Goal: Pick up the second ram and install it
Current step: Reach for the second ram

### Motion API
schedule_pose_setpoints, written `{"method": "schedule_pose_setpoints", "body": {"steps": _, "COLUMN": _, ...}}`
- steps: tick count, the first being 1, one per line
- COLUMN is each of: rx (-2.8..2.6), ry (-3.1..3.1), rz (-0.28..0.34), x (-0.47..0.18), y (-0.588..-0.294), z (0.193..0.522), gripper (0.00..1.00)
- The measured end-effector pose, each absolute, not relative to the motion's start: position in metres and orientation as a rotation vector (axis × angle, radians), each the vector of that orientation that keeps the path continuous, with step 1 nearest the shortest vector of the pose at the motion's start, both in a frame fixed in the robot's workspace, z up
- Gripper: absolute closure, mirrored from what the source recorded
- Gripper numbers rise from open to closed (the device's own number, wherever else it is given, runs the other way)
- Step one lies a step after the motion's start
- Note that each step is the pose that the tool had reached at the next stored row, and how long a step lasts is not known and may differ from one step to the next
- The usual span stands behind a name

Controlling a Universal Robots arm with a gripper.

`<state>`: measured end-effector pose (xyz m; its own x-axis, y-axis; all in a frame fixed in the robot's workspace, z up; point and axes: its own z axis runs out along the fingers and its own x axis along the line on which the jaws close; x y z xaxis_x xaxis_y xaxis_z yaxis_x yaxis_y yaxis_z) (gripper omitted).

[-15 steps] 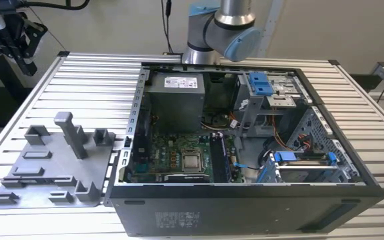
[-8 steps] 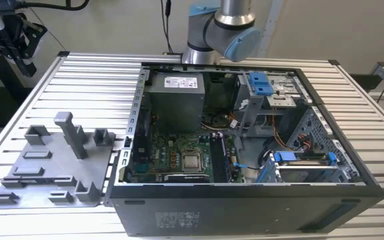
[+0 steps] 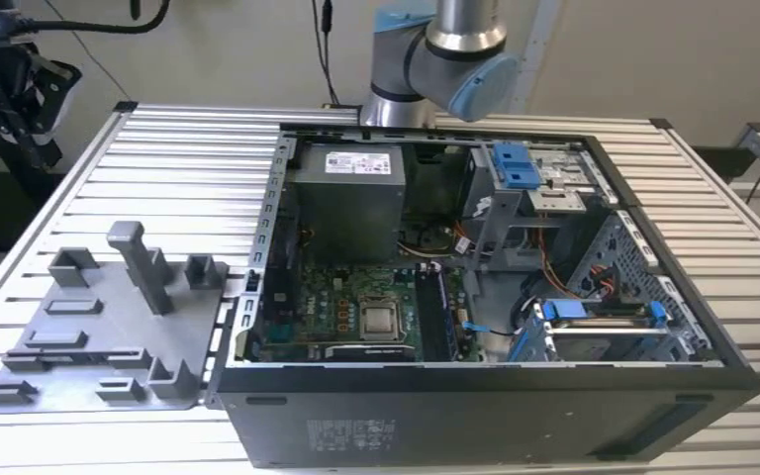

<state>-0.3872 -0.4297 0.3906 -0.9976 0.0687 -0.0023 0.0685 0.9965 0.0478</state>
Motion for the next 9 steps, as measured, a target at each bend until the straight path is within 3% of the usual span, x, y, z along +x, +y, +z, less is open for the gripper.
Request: {"method": "schedule_pose_setpoints", "body": {"steps": 9, "rx": 0.106, "ry": 3.135, "rz": 0.075, "x": -0.386, "y": -0.456, "z": 0.388, "gripper": 0.89}}
